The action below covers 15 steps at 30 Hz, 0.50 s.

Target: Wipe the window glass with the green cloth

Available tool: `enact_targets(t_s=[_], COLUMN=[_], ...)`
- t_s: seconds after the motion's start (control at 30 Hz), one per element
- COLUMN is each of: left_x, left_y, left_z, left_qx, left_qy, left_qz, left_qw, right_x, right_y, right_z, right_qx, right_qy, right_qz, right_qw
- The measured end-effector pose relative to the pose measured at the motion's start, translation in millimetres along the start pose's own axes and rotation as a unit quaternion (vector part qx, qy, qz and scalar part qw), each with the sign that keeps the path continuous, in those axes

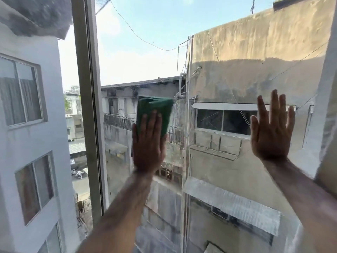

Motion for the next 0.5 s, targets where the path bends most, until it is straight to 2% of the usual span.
enact_targets(t_s=[0.07, 0.13, 0.2, 0.27, 0.33, 0.4, 0.5], left_x=[39, 77, 101, 105, 84, 42, -15], left_y=[13, 14, 3, -15, -40, -64, -79], left_z=[-20, -8, 26, 73, 126, 163, 159], left_qx=[-0.004, -0.036, -0.062, -0.061, -0.062, -0.067, -0.038], left_qy=[0.159, 0.288, 0.324, 0.233, 0.071, -0.073, -0.191], left_qz=[0.068, 0.128, 0.147, 0.137, 0.084, -0.003, -0.09], left_qw=[0.985, 0.949, 0.932, 0.961, 0.992, 0.995, 0.977], right_x=[2, 2, 1, 0, 2, 3, 2], right_y=[2, 3, 2, 1, 1, 1, 2], right_z=[0, 0, 1, 2, 3, 2, 3], right_qx=[0.003, 0.006, 0.007, 0.011, 0.01, 0.009, 0.003], right_qy=[0.0, 0.001, 0.004, 0.004, 0.007, 0.009, 0.01], right_qz=[0.0, -0.006, -0.011, -0.01, -0.007, 0.0, -0.001], right_qw=[1.0, 1.0, 1.0, 1.0, 1.0, 1.0, 1.0])
Point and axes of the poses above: each hand's wrist, its own x-axis towards the middle knuckle, its own y-axis out of the back of the hand, z = x × y, the point moved 4 cm from there along x, towards the middle knuckle, and after that the axes turned 11 degrees about -x, right-handed, at the moved point
